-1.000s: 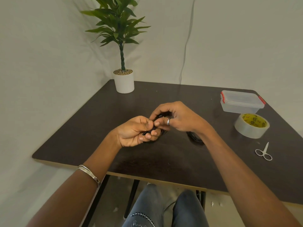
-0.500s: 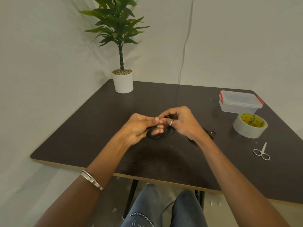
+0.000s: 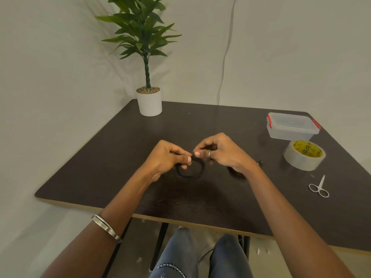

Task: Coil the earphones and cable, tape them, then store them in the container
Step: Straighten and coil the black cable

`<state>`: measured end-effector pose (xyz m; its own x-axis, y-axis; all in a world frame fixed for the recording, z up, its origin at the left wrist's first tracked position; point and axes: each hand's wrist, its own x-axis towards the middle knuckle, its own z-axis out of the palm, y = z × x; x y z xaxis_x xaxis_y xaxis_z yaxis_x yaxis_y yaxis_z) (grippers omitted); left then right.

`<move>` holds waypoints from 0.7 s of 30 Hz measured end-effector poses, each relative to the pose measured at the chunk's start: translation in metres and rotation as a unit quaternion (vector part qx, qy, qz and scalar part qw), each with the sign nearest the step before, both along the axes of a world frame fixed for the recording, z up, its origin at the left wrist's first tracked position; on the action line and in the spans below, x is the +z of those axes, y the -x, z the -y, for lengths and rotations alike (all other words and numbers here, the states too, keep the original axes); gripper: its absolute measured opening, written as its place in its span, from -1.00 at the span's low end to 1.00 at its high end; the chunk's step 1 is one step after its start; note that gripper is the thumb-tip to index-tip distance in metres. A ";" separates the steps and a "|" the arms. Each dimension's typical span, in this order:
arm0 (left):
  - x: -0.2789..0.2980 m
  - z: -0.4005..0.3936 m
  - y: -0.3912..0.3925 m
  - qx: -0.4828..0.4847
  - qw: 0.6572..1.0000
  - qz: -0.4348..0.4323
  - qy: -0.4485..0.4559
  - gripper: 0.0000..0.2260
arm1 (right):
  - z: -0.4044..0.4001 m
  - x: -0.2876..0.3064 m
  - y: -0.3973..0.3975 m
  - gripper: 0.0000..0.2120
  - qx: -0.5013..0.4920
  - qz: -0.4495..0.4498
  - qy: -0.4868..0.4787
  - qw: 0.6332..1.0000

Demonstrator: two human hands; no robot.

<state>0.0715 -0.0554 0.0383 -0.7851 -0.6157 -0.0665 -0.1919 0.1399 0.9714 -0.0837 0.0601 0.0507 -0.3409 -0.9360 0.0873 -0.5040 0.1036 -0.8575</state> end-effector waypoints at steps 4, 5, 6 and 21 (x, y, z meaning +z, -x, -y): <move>0.002 -0.003 0.001 -0.010 1.000 0.008 -0.021 -0.92 | 0.005 0.002 0.003 -0.87 -0.020 0.010 0.029 0.999; 0.001 -0.003 0.002 0.000 0.999 0.003 -0.032 -0.92 | 0.008 0.000 0.002 -0.84 -0.048 -0.016 0.036 0.998; 0.000 -0.003 0.004 0.018 0.999 -0.004 -0.045 -0.92 | 0.010 -0.002 0.000 -0.83 -0.083 -0.048 0.047 0.994; -0.001 -0.005 0.008 0.062 0.996 -0.050 -0.027 -0.93 | 0.010 -0.020 -0.019 -0.77 -0.142 -0.172 0.034 0.974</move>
